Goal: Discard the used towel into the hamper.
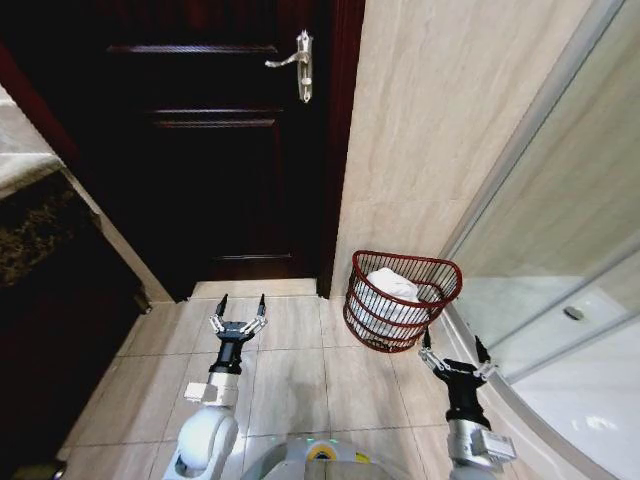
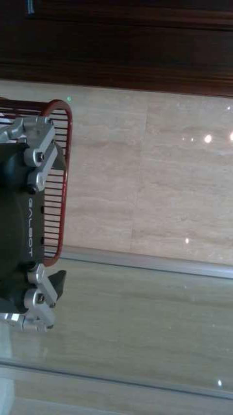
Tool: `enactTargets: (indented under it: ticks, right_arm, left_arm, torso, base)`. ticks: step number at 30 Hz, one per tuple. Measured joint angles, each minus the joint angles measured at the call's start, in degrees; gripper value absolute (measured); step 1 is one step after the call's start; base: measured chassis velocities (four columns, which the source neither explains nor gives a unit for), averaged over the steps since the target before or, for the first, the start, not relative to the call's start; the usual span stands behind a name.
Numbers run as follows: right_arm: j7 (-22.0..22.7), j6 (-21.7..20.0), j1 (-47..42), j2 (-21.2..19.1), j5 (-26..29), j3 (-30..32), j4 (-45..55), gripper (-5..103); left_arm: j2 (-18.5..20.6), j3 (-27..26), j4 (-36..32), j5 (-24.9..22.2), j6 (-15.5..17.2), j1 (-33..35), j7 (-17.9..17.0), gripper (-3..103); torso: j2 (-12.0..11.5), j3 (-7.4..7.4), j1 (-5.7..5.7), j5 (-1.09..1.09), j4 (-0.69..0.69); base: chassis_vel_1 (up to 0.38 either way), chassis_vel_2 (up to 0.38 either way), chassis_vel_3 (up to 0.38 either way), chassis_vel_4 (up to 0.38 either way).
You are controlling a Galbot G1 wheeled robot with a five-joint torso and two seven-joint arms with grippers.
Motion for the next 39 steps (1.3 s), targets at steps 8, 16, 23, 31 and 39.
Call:
enactTargets:
  ticks: [8,16,23,31,39]
  right_arm:
    - [0.2,0.1,-0.5,-0.2,-0.3,-0.1,0.1,100]
    - [0.3,0.0,-0.7,-0.3,-0.5,-0.3,0.2,100]
    - [0.7,0.6,-0.5,-0.1,-0.6,-0.4,-0.2,100]
    - [1.0,0.9,-0.4,-0.2,-0.5,-0.3,-0.2,100]
    - [1.2,1.4,-0.6,-0.2,-0.3,-0.1,-0.3,100]
  left_arm:
    - [-0.1,0.1,0.2,0.1,0.0,-0.1,0.0,100]
    - [-0.2,0.2,0.4,0.2,-0.2,0.0,0.0,100]
    - [-0.3,-0.1,1.0,0.3,-1.3,-0.5,0.0,100]
    - [-0.3,0.0,1.2,1.1,-1.3,-0.1,0.0,100]
    - [-0.5,0.2,1.3,1.4,-1.5,-0.2,-0.1,100]
  torso:
    - [0.1,0.03,-0.01,0.0,0.0]
    - [0.2,0.15,-0.01,0.0,0.0]
    - [0.4,0.22,-0.02,0.0,-0.01]
    - [0.4,0.28,-0.02,0.0,0.0]
    - [0.5,0.33,-0.02,0.0,0.0]
  base:
    - [0.0,0.0,0.0,0.0]
    - [0.0,0.0,0.0,0.0]
    - [0.0,0.0,0.0,0.0]
    - [0.0,0.0,0.0,0.0]
    - [-0.01,-0.01,-0.013,-0.012]
